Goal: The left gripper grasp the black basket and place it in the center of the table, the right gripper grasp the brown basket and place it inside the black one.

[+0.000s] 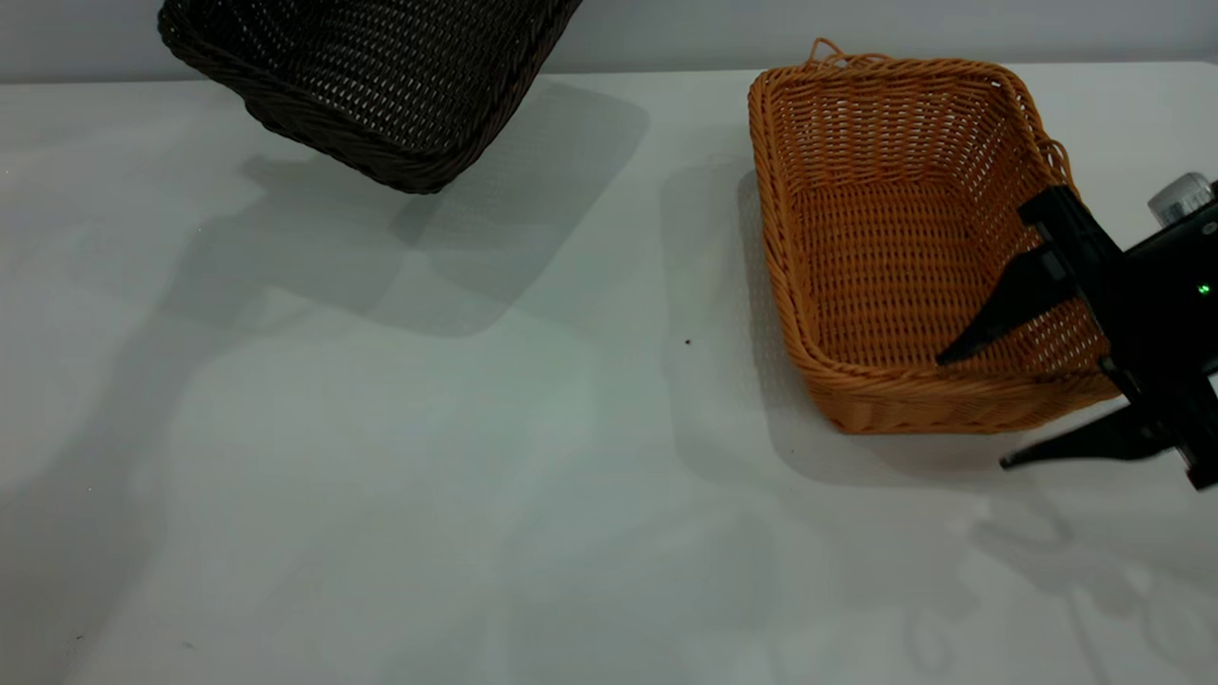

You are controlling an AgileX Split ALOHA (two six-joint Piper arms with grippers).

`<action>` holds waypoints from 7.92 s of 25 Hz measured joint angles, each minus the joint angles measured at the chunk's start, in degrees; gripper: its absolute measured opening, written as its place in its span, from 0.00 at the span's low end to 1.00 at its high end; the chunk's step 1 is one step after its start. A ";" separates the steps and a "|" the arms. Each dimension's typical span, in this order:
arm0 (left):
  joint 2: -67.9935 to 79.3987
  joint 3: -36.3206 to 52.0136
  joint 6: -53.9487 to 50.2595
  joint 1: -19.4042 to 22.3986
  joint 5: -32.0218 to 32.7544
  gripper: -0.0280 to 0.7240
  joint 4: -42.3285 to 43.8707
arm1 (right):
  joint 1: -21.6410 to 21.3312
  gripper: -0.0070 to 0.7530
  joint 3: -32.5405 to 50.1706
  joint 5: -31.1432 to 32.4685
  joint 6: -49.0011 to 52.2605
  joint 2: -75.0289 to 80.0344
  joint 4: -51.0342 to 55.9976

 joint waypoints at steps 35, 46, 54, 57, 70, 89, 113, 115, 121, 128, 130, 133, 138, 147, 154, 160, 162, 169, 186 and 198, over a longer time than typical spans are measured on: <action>3.53 -0.05 45.87 -8.03 17.72 0.14 -10.66 | -25.02 0.09 -15.07 17.08 -26.62 -4.90 7.41; 9.98 -0.05 46.33 -21.41 16.04 0.28 -5.37 | -27.77 0.09 -15.07 18.96 -27.53 -4.90 6.81; 7.70 -0.64 39.25 -20.82 14.90 0.66 -2.87 | -27.77 0.09 -15.07 20.45 -26.62 -4.90 3.60; 3.54 -0.76 30.11 -18.54 15.75 0.67 1.01 | -27.77 0.09 -15.07 21.92 -24.23 -4.90 0.12; -1.92 -1.24 16.35 0.59 15.76 0.68 -3.09 | -14.82 0.09 -15.07 27.15 -5.71 -10.71 -30.82; -1.92 -1.24 16.28 1.19 15.98 0.68 -3.94 | 11.44 0.09 -21.50 19.02 3.79 -7.49 -42.61; -5.74 -2.91 14.37 1.19 20.90 0.68 -2.06 | 11.44 0.82 -35.33 21.70 8.68 -3.85 -57.03; -9.38 -3.29 12.35 1.19 22.73 0.68 0.10 | 11.44 0.81 -38.78 23.66 12.66 -5.89 -61.73; -21.49 -3.49 3.33 1.19 30.48 0.68 4.64 | 11.44 0.78 -47.45 32.72 21.83 -16.11 -73.94; -34.07 -3.62 -5.79 1.19 38.23 0.68 4.71 | 11.44 0.78 -48.51 38.61 20.96 -35.31 -74.43; -37.05 -3.40 -8.04 1.19 38.23 0.68 4.71 | 11.44 0.78 -48.51 39.81 20.82 -40.77 -74.43; -42.30 -1.91 -12.35 1.19 38.23 0.68 4.71 | 11.44 0.78 -48.57 41.22 20.76 -48.67 -74.43; -52.68 6.55 -19.20 1.19 38.23 0.68 4.62 | 11.44 0.78 -45.25 41.54 21.00 -60.81 -72.03; -78.34 38.54 -20.76 1.19 38.27 0.68 4.59 | 11.44 0.78 -19.92 41.81 19.68 -82.43 -68.96; -95.30 56.53 -20.80 1.19 38.27 0.68 4.59 | 11.44 0.77 -5.14 42.22 18.35 -100.90 -70.45; -106.37 67.25 -19.26 1.19 38.27 0.68 4.59 | 11.44 0.77 3.47 41.47 15.62 -111.89 -74.07; -109.46 69.95 -18.64 1.19 38.27 0.68 4.59 | 11.44 0.77 5.78 39.93 14.78 -114.44 -74.40; -117.40 77.41 -18.38 1.19 36.49 0.68 4.59 | 11.44 0.77 8.48 36.65 12.62 -118.65 -74.30; -123.37 81.74 -18.26 1.19 35.05 0.68 4.09 | 11.44 0.77 8.50 36.94 12.71 -118.65 -73.69; -131.71 81.74 -18.24 6.98 35.11 0.68 6.00 | 11.44 0.77 8.50 36.99 12.71 -118.65 -73.51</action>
